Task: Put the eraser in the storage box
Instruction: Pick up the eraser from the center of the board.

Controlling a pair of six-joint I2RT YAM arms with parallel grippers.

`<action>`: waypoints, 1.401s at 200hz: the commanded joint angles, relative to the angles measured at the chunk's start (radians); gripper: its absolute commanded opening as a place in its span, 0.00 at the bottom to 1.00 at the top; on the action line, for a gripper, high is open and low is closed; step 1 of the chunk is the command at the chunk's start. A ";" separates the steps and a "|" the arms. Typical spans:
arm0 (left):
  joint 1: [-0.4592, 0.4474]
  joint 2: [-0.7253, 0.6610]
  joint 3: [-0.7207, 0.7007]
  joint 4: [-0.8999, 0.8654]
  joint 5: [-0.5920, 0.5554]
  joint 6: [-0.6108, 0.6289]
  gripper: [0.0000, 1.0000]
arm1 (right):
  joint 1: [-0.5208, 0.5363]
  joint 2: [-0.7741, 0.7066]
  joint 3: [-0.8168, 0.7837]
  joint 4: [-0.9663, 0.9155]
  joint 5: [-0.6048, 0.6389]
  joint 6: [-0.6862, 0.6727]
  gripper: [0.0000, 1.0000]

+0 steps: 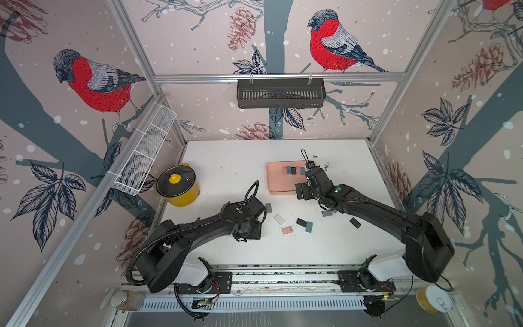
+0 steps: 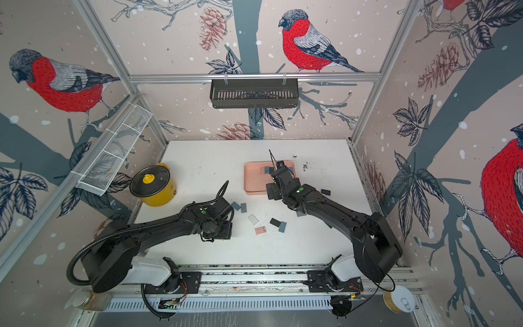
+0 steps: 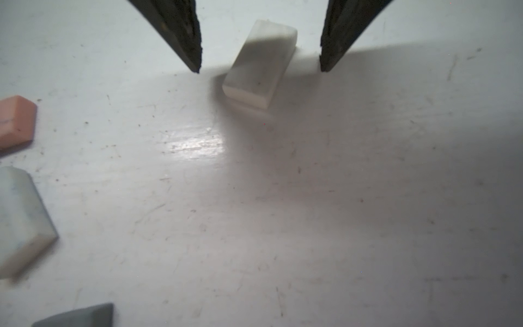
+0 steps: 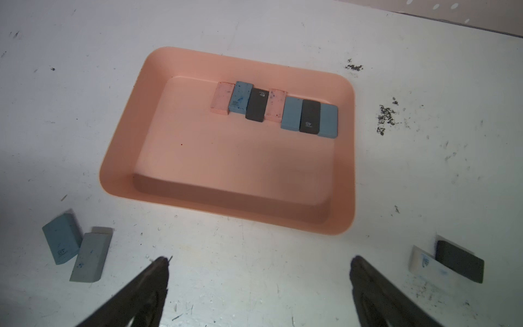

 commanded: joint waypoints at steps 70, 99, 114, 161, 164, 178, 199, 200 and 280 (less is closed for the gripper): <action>-0.007 0.059 0.002 0.008 -0.034 -0.011 0.46 | -0.028 -0.032 -0.010 0.031 -0.020 0.016 0.99; -0.010 0.094 0.022 -0.003 -0.064 -0.002 0.40 | -0.047 -0.054 -0.024 0.036 -0.035 0.018 0.99; -0.014 0.104 0.027 0.001 -0.069 0.002 0.39 | -0.059 -0.065 -0.033 0.042 -0.044 0.022 0.99; -0.046 0.142 0.048 -0.007 -0.091 -0.004 0.27 | -0.099 -0.085 -0.061 0.063 -0.087 0.037 0.99; -0.049 0.143 0.051 -0.008 -0.092 -0.004 0.27 | -0.102 -0.086 -0.063 0.064 -0.090 0.038 0.99; -0.057 0.147 0.064 -0.014 -0.096 -0.008 0.25 | -0.113 -0.088 -0.067 0.069 -0.102 0.041 0.99; -0.061 0.144 0.093 -0.019 -0.097 -0.006 0.25 | -0.126 -0.094 -0.071 0.074 -0.120 0.044 0.99; -0.061 0.145 0.096 -0.019 -0.097 -0.005 0.25 | -0.126 -0.094 -0.071 0.074 -0.121 0.044 0.99; -0.057 0.243 0.333 -0.075 -0.127 0.063 0.21 | -0.177 -0.127 -0.098 0.081 -0.170 0.054 0.99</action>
